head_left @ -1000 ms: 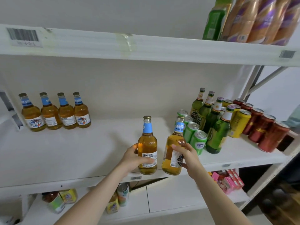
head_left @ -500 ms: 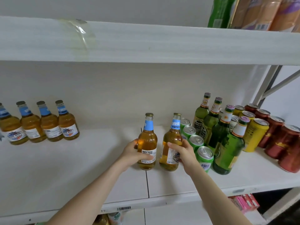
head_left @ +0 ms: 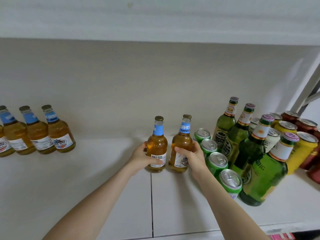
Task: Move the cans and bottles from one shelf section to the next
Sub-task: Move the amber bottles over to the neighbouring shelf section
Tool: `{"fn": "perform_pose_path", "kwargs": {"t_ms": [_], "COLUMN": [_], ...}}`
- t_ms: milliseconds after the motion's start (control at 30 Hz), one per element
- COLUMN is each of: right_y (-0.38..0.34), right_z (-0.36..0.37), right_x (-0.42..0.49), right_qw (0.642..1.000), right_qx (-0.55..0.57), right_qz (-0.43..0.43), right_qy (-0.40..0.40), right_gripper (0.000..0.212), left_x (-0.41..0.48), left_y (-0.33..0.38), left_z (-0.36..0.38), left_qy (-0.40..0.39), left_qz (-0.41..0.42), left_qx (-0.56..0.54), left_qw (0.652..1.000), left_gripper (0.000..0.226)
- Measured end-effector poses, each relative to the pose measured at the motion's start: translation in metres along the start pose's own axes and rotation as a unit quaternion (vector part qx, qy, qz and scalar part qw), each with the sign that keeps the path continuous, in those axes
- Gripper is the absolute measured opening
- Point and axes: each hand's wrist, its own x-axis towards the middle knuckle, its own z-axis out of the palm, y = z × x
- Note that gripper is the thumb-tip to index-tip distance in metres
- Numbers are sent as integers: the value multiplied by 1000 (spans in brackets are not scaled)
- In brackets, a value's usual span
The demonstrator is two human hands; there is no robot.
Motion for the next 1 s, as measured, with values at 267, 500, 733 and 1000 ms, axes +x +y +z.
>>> {"fn": "perform_pose_path", "kwargs": {"t_ms": [267,500,733,1000], "right_y": [11,19,23,47], "right_z": [3,6,4,-3], "right_x": [24,38,36,21], "right_qw": [999,998,998,995], "right_qx": [-1,-15,-27,-37], "right_qz": [-36,-54,-63,-94], "right_qy": [21,9,4,16], "right_gripper": [63,69,71,66], "left_x": [28,37,36,23], "left_y": [-1,-1,-6,-34], "left_z": [7,8,11,10], "left_qy": [21,21,13,62], "left_qz": [4,8,22,24], "left_qx": [-18,-16,-21,-78], "left_qw": [1000,1000,999,995], "left_gripper": [79,71,80,71]}}
